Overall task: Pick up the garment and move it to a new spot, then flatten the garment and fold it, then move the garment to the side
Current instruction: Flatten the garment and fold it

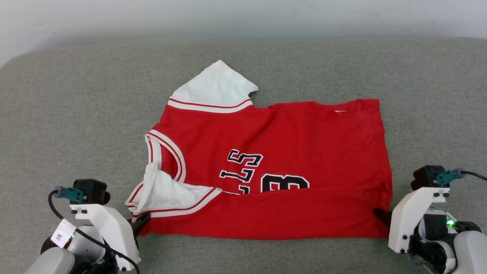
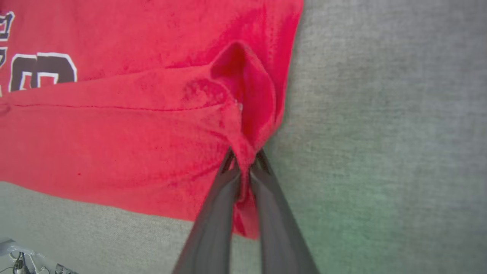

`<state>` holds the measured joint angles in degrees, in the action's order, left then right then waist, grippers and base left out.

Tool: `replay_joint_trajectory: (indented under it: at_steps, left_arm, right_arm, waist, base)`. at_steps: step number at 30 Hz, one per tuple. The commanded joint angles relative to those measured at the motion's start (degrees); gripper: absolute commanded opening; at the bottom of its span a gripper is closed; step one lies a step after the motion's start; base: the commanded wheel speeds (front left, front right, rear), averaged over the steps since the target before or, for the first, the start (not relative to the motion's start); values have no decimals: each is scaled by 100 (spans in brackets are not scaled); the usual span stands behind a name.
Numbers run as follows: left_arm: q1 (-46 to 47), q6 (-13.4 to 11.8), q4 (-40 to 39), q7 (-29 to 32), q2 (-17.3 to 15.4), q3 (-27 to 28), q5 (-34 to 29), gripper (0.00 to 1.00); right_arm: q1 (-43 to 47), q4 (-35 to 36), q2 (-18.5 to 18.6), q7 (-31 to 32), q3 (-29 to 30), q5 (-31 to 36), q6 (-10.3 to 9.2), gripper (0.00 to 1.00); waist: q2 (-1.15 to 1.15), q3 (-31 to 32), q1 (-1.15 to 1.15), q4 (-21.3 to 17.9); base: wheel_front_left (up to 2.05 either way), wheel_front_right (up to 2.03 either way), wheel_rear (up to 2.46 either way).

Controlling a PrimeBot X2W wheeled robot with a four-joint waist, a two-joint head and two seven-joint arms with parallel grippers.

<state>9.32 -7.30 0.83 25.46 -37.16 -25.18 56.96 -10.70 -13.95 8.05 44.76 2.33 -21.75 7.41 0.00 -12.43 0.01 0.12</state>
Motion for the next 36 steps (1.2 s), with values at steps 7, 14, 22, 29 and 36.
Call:
replay_joint_trajectory:
  at_steps: [7,14,22,29,36]
  left_arm:
    - [-148,-71,-37,-149,-87,38,-89,0]
    - [-566,-225,-141,-141,-153,-5,-54,0]
    - [-1208,-475,-365,-191,-250,73,96,0]
    - [-1643,-458,-259,-198,-61,20,378,0]
    - [-1519,-297,125,-286,146,8,493,34]
  right_arm:
    - [-32,-91,207,-220,-277,-123,6,0]
    - [273,129,388,-280,-557,-269,6,0]
    - [868,504,481,-176,-575,-394,6,0]
    - [1318,529,416,-160,-423,-399,6,0]
    - [1393,330,312,-592,-379,-428,6,100]
  waist:
    - [0,387,-1,-87]
    - [0,976,-1,-132]
    - [0,1345,-1,-119]
    - [0,1381,-1,-114]
    - [0,1342,-1,-130]
  base:
    - [0,0,0]
    - [0,0,0]
    - [0,0,0]
    - [0,0,0]
    - [0,0,0]
